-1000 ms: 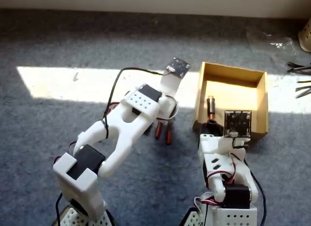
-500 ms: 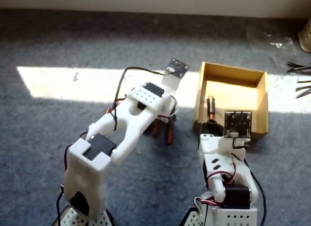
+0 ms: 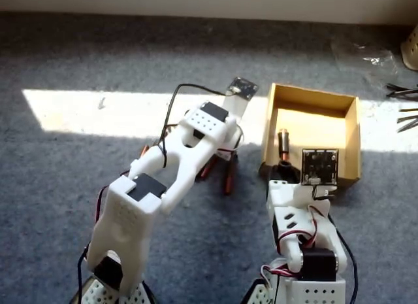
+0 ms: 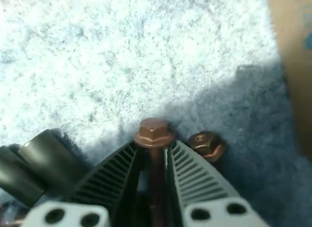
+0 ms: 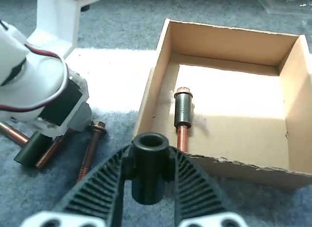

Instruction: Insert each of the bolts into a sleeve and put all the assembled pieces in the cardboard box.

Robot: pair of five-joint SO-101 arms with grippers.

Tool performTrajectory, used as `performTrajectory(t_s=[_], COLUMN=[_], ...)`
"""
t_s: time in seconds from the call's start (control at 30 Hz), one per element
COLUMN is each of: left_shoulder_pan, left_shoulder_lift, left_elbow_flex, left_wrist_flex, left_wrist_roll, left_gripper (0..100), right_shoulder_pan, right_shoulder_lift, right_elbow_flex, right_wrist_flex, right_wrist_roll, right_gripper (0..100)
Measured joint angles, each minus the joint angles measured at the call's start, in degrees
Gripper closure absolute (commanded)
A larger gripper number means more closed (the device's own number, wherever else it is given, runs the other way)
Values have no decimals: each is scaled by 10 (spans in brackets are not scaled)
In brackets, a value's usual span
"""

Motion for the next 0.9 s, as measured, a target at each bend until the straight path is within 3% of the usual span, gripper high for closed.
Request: performTrajectory(t_s=[0.33, 0.67, 0.9], left_shoulder_pan=[0, -1, -1], left_shoulder_lift=[18, -25, -122], left_elbow_flex=[-37, -98, -99], left_wrist_flex=[42, 141, 156], left_wrist_roll=[-1, -2, -59], left_gripper=[995, 994, 994], right_shoulder_pan=[0, -1, -84], right_shoulder_lift=[0, 0, 0], right_elbow_flex=[0, 0, 0], right_wrist_flex=[0, 0, 0], right_wrist_roll=[0, 0, 0], right_gripper=[994, 994, 994])
